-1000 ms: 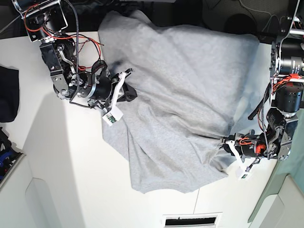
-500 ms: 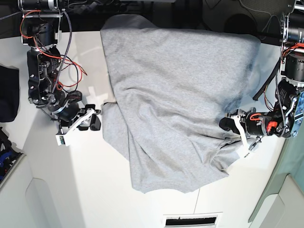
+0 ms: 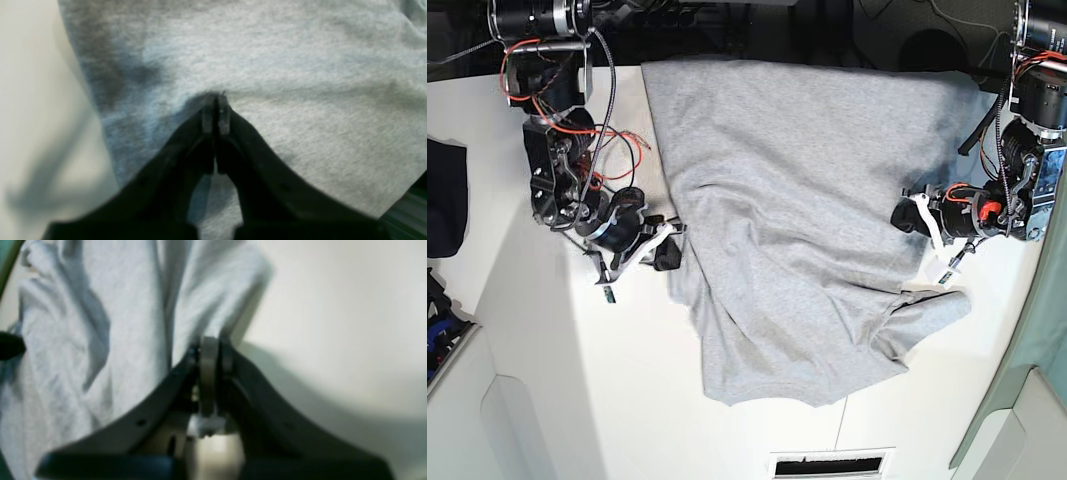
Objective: Layout the t-shirt on the table in an organized manner, then fold the t-shirt properly
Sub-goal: 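Pull the shirt edge outward with the right gripper to spread it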
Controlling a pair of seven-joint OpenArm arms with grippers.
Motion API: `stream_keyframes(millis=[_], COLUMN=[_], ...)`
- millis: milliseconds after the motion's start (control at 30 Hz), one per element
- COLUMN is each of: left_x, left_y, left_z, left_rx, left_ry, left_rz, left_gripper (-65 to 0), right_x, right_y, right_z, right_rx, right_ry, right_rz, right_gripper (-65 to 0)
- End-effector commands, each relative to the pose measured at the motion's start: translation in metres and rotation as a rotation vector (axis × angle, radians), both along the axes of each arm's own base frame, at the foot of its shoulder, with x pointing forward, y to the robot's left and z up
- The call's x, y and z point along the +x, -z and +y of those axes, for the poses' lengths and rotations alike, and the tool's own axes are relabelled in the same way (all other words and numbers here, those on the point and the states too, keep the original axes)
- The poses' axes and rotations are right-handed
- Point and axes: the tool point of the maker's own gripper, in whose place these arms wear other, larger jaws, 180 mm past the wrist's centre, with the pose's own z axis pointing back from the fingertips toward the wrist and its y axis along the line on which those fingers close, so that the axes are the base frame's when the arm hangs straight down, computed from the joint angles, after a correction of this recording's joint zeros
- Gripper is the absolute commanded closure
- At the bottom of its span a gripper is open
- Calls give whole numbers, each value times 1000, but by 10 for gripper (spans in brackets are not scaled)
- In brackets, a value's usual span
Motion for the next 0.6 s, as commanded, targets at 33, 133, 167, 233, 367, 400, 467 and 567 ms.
stream_keyframes(millis=[33, 133, 167, 233, 367, 400, 467, 567], left_x=[4, 1, 1, 4, 6, 6, 5, 5], left_y=[-1, 1, 1, 0, -1, -1, -1, 0], left_z=[19, 21, 21, 22, 22, 22, 22, 24], left_rx=[80, 98, 97, 99, 95, 95, 96, 107], left_ry=[-7, 0, -1, -12, -20, -20, -20, -17], left_rz=[3, 10, 10, 6, 2, 2, 3, 5], left_gripper=[0, 0, 0, 0, 0, 0, 0, 0], right_x=[42, 66, 73, 83, 87, 86, 82, 76], right_y=[-48, -86, -99, -121, -139, -139, -135, -135], right_z=[-14, -37, -46, -65, -101, -109, -130, -166], right_rx=[-7, -58, -82, -137, -202, -207, -202, -174], right_ry=[12, 19, 22, 32, 84, 103, 178, 309], right_rz=[-145, -248, -281, -332, -319, -300, -264, -264], right_gripper=[0, 0, 0, 0, 0, 0, 0, 0])
